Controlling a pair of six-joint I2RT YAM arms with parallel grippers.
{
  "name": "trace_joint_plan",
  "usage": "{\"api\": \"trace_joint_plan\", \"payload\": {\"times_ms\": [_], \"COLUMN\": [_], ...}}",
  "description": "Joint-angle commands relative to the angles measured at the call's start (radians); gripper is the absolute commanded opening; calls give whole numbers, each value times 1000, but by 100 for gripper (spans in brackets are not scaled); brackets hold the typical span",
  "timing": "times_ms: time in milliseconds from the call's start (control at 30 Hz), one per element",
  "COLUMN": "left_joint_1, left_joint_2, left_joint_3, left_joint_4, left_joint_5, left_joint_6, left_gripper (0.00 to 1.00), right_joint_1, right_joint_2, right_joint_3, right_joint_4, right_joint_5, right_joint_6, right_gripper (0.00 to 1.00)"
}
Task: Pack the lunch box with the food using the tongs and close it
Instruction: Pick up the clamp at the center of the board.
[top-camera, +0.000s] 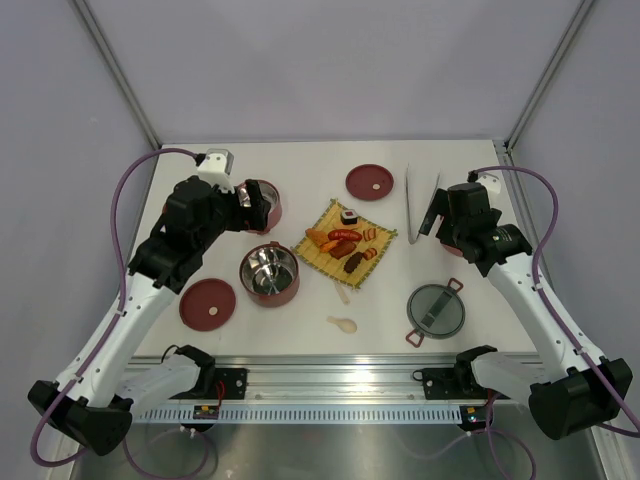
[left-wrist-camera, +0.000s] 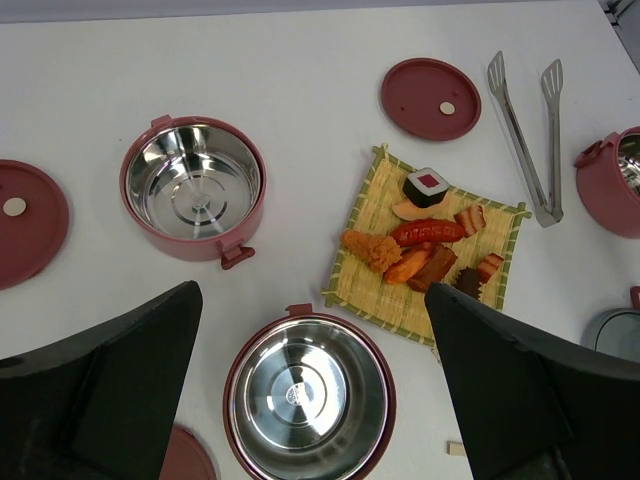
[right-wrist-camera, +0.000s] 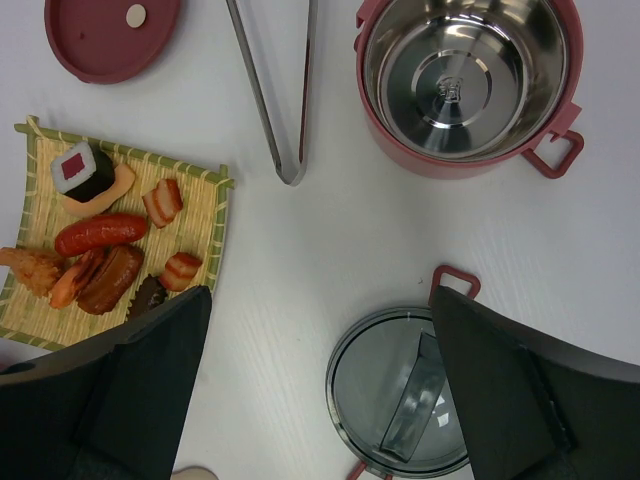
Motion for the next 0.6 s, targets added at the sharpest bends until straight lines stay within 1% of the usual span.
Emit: {"api": "trace_joint_plan", "payload": {"times_ms": [0,233,367,567], "left_joint_1": [-1,-3,-1,-3], "left_joint_2": [-18,-15,8,19], "left_joint_3": [3,10,12,23], "left_joint_4": [73,64,61,32], "left_joint_5": [35,35,34,31], "left_joint_6": [23,35,30,23], "left_gripper": [99,99,99,99], "right_joint_1": [1,1,3,3], "right_joint_2": [-5,34,105,180], "right_joint_3": [2,16,45,77], "right_joint_4": [26,4,-31,20], "right_joint_5": [-5,-5,-12,-103], "right_joint_6": [-2,4,3,-17], "right_gripper": [100,100,99,99]}}
